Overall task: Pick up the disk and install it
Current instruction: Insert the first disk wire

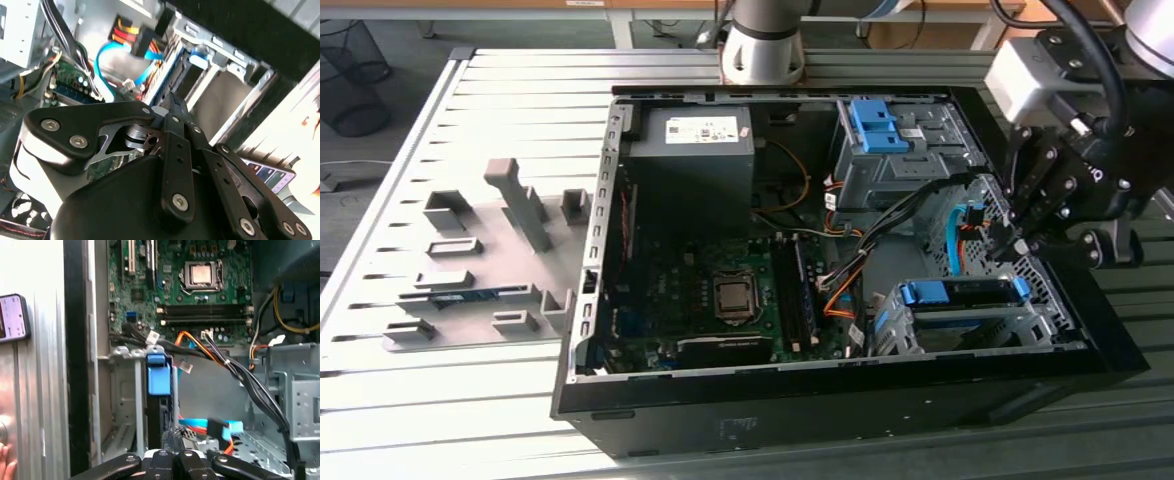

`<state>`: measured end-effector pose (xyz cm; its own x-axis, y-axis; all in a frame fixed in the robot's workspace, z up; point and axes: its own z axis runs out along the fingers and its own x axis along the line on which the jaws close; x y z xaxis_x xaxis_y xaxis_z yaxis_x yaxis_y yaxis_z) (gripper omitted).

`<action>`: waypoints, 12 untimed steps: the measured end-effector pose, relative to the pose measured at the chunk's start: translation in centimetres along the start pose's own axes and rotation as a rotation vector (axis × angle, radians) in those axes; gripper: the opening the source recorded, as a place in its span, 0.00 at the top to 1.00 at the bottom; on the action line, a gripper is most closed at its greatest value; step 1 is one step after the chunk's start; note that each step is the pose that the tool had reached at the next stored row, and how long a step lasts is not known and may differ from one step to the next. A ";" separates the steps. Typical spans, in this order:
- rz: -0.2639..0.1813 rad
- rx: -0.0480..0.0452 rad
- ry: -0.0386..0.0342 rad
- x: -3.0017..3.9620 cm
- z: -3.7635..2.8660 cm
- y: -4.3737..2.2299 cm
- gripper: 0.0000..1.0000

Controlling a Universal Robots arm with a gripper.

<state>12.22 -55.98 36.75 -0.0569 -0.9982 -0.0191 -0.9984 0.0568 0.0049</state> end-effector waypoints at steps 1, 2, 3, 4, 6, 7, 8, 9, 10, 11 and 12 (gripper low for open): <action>0.000 -0.0001 0.0001 -0.20 0.04 -0.19 0.89; 0.000 -0.0002 -0.0001 -0.48 0.07 -0.37 0.89; 0.000 -0.0002 0.0001 -0.76 0.09 -0.47 0.89; 0.000 -0.0001 0.0000 -1.07 0.11 -0.57 0.89; 0.000 -0.0001 0.0001 -1.77 0.13 -0.66 0.89; 0.000 -0.0001 0.0002 -2.09 0.14 -0.68 0.89; 0.000 -0.0002 -0.0001 -2.37 0.18 -0.69 0.89; 0.000 -0.0008 0.0000 -2.50 0.18 -0.77 0.89; 0.000 -0.0014 0.0001 -2.60 0.18 -0.85 0.89; 0.000 -0.0018 0.0001 -2.67 0.19 -0.94 0.89; 0.000 -0.0021 0.0003 -2.67 0.19 -0.96 0.89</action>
<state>13.33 -53.36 36.61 -0.0569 -0.9982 -0.0188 -0.9984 0.0568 0.0071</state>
